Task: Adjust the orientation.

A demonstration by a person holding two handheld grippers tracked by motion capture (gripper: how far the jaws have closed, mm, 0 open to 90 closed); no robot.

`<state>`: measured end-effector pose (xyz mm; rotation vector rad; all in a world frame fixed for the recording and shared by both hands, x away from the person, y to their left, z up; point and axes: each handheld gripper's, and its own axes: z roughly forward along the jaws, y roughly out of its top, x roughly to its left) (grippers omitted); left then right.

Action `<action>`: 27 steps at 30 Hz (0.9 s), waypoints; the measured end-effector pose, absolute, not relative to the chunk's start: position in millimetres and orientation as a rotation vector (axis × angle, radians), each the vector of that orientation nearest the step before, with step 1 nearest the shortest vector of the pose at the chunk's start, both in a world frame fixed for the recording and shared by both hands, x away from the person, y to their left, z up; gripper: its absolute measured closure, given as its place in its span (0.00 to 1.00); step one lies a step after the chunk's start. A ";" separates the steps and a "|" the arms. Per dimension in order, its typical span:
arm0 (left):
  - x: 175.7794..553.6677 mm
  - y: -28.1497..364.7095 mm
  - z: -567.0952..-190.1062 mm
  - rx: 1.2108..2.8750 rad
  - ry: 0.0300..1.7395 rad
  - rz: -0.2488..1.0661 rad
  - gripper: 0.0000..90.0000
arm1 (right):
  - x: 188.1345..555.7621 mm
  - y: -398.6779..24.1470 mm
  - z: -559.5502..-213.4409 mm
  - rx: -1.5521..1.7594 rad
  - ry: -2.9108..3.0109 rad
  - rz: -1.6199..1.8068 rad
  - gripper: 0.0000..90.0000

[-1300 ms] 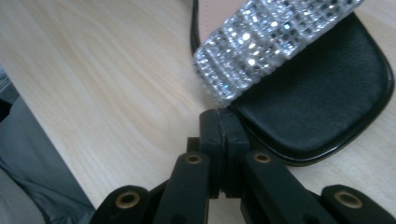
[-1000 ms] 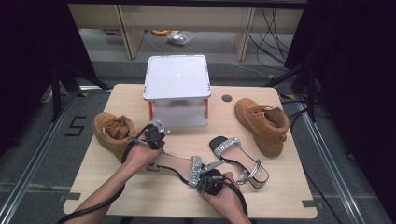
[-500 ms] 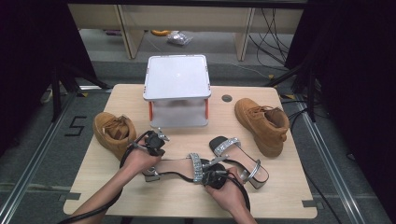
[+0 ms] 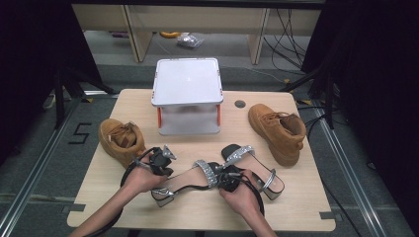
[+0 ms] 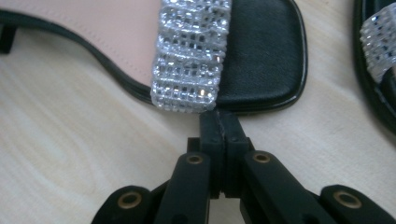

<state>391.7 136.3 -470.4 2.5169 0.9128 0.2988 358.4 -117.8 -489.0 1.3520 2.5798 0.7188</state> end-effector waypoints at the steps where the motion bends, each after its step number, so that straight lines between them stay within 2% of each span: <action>1: 390.1 136.6 -470.3 2.523 0.898 0.287 1.00 | 360.1 -118.7 -488.8 1.343 2.580 0.711 1.00; 12: 368.7 138.3 -473.1 2.473 0.861 0.162 1.00 | 378.8 -116.0 -489.3 1.369 2.529 0.688 1.00; 20: 365.5 141.7 -473.8 2.459 0.851 0.143 1.00 | 361.6 -107.5 -483.7 1.379 2.620 0.733 1.00; 27: 362.7 142.5 -477.3 2.400 0.874 0.060 1.00 | 367.0 -94.1 -487.1 1.320 2.651 0.740 1.00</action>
